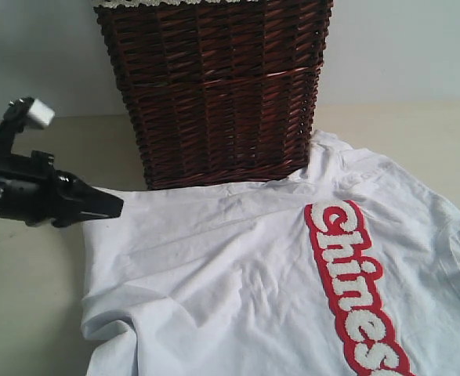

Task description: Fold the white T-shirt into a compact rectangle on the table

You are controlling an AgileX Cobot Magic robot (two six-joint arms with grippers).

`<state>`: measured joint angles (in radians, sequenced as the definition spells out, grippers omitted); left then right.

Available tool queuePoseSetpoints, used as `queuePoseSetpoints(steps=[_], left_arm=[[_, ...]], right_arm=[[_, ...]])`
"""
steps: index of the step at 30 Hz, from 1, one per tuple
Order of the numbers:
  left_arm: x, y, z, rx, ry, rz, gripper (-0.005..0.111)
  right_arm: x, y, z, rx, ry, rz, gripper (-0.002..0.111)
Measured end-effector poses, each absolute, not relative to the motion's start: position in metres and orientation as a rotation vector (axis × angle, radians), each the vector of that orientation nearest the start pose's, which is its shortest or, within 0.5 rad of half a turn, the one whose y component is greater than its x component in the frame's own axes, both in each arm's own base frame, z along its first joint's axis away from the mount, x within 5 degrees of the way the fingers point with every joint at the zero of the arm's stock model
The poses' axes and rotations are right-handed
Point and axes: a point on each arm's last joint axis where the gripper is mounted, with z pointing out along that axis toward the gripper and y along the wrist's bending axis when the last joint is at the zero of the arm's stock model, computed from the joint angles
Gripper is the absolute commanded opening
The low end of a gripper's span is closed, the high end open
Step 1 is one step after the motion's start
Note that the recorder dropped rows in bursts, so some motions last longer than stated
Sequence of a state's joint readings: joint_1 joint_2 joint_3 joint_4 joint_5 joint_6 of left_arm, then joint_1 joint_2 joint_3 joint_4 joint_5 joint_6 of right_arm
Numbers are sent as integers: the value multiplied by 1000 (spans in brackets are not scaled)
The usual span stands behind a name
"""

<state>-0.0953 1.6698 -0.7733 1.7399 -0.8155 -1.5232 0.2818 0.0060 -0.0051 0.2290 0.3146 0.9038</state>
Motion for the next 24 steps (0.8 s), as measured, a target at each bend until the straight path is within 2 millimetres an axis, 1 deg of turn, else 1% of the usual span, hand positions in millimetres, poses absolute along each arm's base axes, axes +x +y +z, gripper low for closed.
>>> queuePoseSetpoints(steps=[5, 8, 9, 10, 11, 12, 13, 14, 15, 16, 17, 20, 24], left_arm=[[282, -117, 153, 980, 2221, -896, 0], [281, -138, 146, 1098, 2186, -916, 0], [283, -154, 147, 1161, 2151, -922, 0], [284, -163, 148, 1193, 2127, -925, 0], [287, -177, 150, 1242, 2090, -918, 0], [289, -185, 149, 1270, 2072, -909, 0], [293, -199, 143, 1315, 2056, -887, 0], [294, -206, 139, 1340, 2049, -877, 0], [297, -221, 131, 1381, 2034, -872, 0], [298, -227, 126, 1400, 2029, -874, 0], [298, -239, 120, 1433, 2016, -877, 0], [299, -266, 114, 1496, 1963, -892, 0], [299, -291, 107, 1547, 1917, -904, 0]], right_arm=[[50, 21, 187, 734, 1776, 1044, 0], [50, 21, 187, 734, 1776, 1044, 0], [50, 21, 187, 734, 1776, 1044, 0], [50, 21, 187, 734, 1776, 1044, 0], [50, 21, 187, 734, 1776, 1044, 0], [50, 21, 187, 734, 1776, 1044, 0], [50, 21, 187, 734, 1776, 1044, 0], [50, 21, 187, 734, 1776, 1044, 0], [50, 21, 187, 734, 1776, 1044, 0], [50, 21, 187, 734, 1776, 1044, 0], [50, 21, 187, 734, 1776, 1044, 0], [50, 21, 187, 734, 1776, 1044, 0], [50, 21, 187, 734, 1776, 1044, 0]])
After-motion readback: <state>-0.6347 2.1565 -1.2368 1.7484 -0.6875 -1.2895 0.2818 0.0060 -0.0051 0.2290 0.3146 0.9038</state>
